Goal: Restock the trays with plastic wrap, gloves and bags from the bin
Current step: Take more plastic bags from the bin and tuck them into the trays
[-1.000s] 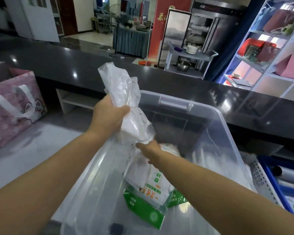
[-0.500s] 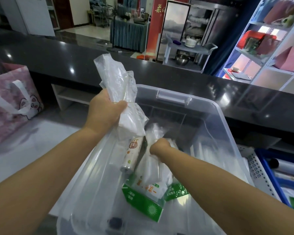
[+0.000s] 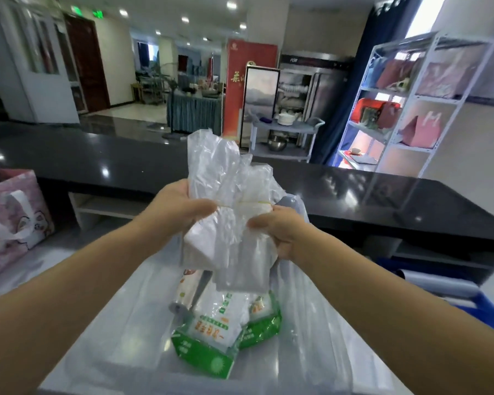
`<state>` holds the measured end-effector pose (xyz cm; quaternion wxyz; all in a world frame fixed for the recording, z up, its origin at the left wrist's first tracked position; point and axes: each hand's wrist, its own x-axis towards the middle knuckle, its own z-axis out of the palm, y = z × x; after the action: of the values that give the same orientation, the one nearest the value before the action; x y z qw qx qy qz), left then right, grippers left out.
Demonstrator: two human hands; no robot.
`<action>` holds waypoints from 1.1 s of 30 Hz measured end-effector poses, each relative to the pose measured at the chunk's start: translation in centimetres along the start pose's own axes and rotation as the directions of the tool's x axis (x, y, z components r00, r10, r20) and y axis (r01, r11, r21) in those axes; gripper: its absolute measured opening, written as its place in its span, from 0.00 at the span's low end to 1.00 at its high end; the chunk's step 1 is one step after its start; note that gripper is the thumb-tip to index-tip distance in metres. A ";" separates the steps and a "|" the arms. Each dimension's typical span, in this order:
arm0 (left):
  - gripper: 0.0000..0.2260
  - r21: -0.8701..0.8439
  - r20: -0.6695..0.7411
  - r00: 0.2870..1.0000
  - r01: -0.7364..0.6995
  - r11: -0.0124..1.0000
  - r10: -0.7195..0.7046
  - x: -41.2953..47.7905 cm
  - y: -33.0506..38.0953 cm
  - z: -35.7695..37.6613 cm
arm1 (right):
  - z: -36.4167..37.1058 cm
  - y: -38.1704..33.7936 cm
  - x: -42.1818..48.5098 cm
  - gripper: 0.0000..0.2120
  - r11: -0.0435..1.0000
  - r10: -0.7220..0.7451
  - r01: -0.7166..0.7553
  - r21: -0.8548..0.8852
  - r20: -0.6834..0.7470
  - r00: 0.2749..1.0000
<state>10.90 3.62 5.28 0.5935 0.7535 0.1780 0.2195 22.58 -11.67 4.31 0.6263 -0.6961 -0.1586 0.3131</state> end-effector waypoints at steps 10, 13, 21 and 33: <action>0.14 -0.119 0.259 0.962 -0.057 0.991 0.087 -5.9 6.1 17.4 | -15.1 0.6 -10.3 0.07 0.941 -0.093 0.103 0.323 -0.046 0.995; 0.17 -0.214 0.258 0.965 0.008 0.977 0.048 -7.5 6.5 24.4 | -20.7 2.2 -12.7 0.13 0.957 -0.153 0.175 0.230 -0.114 0.982; 0.13 -0.498 0.288 0.956 0.199 0.844 -0.056 -10.9 6.1 40.2 | -34.5 7.9 -16.9 0.12 0.965 -0.142 0.175 0.196 -0.172 0.975; 0.19 -0.147 0.154 0.973 0.196 0.970 -0.173 -9.5 3.5 51.8 | -46.1 13.4 -16.7 0.15 0.969 -0.091 0.161 0.185 -0.342 0.935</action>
<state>31.05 -44.55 -2.74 0.6813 0.6969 0.1869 0.1233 37.00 -59.75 -3.87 0.7328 -0.6570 -0.0619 0.1658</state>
